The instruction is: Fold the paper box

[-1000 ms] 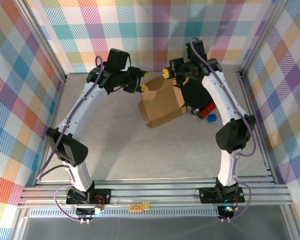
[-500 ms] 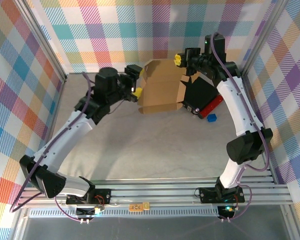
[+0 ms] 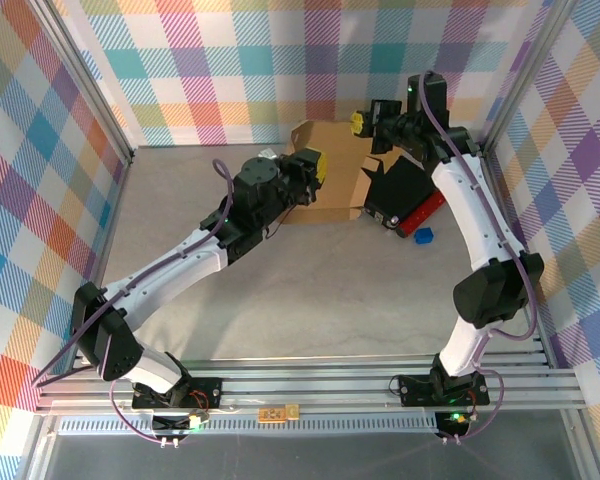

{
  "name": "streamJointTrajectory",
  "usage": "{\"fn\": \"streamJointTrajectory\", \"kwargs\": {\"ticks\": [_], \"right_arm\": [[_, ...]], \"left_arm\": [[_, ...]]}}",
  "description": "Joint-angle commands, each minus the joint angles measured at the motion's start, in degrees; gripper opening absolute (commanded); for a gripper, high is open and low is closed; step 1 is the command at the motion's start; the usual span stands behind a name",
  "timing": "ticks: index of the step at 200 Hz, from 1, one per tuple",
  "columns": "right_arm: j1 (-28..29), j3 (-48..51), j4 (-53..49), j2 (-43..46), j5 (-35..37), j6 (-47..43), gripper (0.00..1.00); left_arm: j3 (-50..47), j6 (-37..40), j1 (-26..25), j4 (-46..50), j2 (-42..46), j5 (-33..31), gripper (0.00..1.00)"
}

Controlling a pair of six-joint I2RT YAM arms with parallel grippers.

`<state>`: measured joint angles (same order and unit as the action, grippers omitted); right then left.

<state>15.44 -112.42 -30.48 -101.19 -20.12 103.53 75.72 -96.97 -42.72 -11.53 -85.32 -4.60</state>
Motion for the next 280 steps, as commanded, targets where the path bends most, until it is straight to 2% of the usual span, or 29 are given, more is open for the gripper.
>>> {"fn": "streamJointTrajectory", "kwargs": {"ticks": [1, 19, 72, 118, 166, 201, 223, 256, 280], "right_arm": [[-0.59, 0.06, 2.10, 0.52, -0.13, 2.12, 0.00], [-0.66, 0.78, 1.65, 1.14, -0.62, 1.86, 0.00], [-0.85, 2.80, 1.78, 1.79, -3.78, 0.58, 0.00], [-0.85, 3.59, 1.32, 1.53, -7.25, -1.48, 0.00], [-0.85, 2.71, 0.42, 0.44, -6.25, -8.33, 0.00], [-0.85, -2.47, -3.10, -2.38, -3.03, -19.09, 0.00], [-0.68, -1.04, -1.98, -2.61, -2.43, -19.25, 0.00], [0.18, -0.11, -0.84, -3.26, -1.43, -18.84, 0.00], [0.20, -0.13, -0.57, -3.76, -1.11, -18.59, 0.00]], "left_arm": [[-2.97, -0.78, 1.17, -0.12, -1.07, -0.20, 0.16], [-3.27, -0.38, 4.44, -2.14, -2.34, 0.12, 0.15], [-1.06, 1.51, 14.31, -0.16, -3.39, 2.09, 0.15], [3.67, 2.13, 19.18, 1.03, -6.35, 5.55, 0.16], [7.59, 0.40, 18.33, -4.19, -10.53, 13.67, 0.16], [6.56, 1.65, 16.62, 2.01, -4.92, 13.94, 0.16], [6.82, 2.40, 16.62, 4.23, -3.10, 14.30, 0.16], [7.76, 1.29, 15.98, 3.32, -4.90, 17.73, 0.19], [8.66, 2.80, 15.31, 7.12, -4.07, 17.54, 0.20]]}}
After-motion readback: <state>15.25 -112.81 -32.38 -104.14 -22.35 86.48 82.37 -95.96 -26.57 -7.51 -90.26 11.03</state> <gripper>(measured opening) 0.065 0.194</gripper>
